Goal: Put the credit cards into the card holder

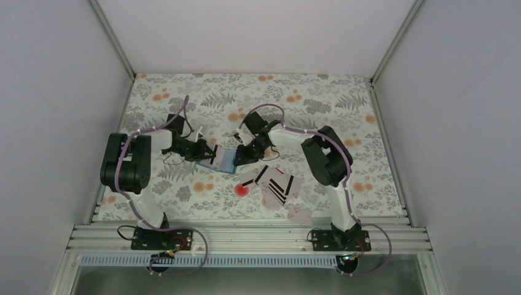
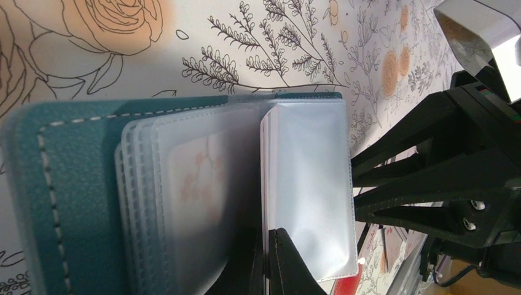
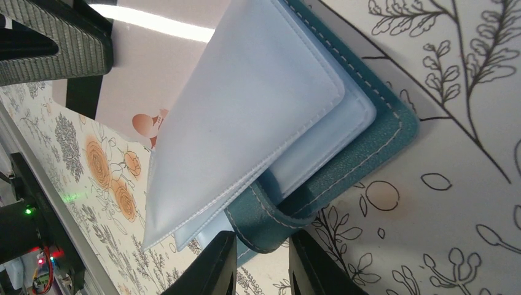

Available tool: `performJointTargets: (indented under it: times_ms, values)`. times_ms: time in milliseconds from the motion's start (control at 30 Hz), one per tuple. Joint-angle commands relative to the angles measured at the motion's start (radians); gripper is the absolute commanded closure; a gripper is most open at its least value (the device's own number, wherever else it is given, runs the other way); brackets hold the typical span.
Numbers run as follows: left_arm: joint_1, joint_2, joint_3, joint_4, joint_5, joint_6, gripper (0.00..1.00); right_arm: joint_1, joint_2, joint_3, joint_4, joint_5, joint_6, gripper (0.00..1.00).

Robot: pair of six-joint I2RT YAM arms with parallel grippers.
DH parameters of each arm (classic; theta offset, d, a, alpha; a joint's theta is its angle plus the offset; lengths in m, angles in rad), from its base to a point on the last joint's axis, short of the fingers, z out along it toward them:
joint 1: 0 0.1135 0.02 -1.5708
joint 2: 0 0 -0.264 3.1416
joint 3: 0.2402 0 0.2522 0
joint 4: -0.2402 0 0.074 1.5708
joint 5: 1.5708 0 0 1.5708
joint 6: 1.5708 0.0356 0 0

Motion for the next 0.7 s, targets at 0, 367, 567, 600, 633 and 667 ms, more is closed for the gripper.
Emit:
performJointTargets:
  times_ms: [0, 367, 567, 600, 633, 667]
  values:
    - [-0.028, 0.050, -0.066, 0.060, 0.034, -0.031, 0.98, 0.000, 0.093, -0.024, -0.017, 0.115, -0.021, 0.77]
    - [-0.030, 0.100, -0.093, 0.092, 0.077, -0.055, 0.97, 0.000, 0.091, -0.040, -0.002, 0.114, -0.015, 0.77]
    - [-0.032, 0.115, -0.098, 0.085, 0.045, -0.052, 0.95, 0.000, 0.092, -0.039, 0.001, 0.120, -0.013, 0.77]
    - [-0.035, 0.116, -0.094, 0.081, 0.041, -0.048, 0.93, 0.000, 0.091, -0.038, 0.000, 0.123, -0.010, 0.76]
    - [-0.039, 0.118, -0.086, 0.075, 0.034, -0.042, 0.91, 0.000, 0.091, -0.037, 0.000, 0.126, -0.010, 0.77]
    - [-0.042, 0.118, -0.080, 0.062, 0.023, -0.035, 0.89, 0.000, 0.091, -0.036, 0.000, 0.127, -0.010, 0.77]
